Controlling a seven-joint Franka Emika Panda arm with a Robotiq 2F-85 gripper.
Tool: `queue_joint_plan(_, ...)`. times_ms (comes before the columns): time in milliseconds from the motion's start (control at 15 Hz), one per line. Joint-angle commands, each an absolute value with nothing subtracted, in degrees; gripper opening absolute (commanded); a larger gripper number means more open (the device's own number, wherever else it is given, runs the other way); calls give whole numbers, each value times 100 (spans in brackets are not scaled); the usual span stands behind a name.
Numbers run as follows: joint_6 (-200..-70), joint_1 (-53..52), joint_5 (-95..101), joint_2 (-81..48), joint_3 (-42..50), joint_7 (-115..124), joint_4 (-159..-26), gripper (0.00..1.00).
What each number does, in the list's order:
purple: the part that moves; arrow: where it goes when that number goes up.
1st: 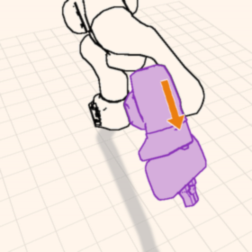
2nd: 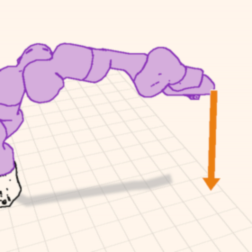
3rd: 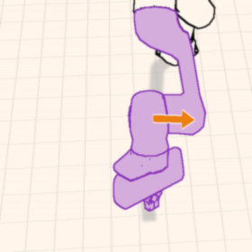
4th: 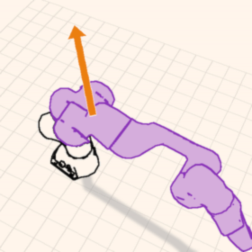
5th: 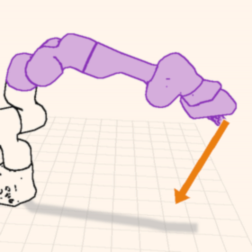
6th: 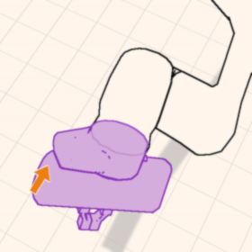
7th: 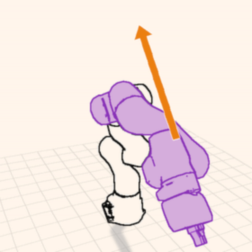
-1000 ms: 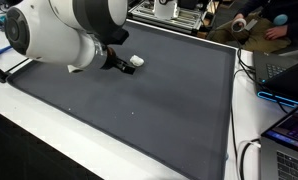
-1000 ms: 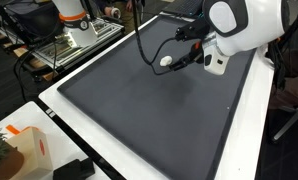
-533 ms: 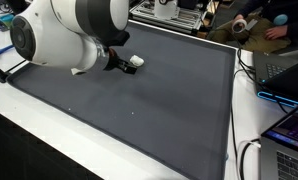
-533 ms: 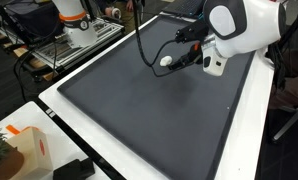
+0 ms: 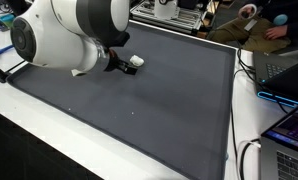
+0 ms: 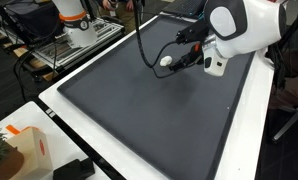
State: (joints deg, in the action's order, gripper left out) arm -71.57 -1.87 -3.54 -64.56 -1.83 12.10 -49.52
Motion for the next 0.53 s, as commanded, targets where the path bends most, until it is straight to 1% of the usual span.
queue_joint_plan(0, -8017, -191, -362, -5924, -183, 1201, -5376, 100)
queue_joint_plan(133, -8757, -197, -324, -5182, -161, 1175, -6152, 100)
queue_joint_plan(333, -9775, -215, -191, -4564, -115, 1045, -6683, 100)
queue_joint_plan(467, -10021, -194, -142, -4047, -118, 921, -7118, 100)
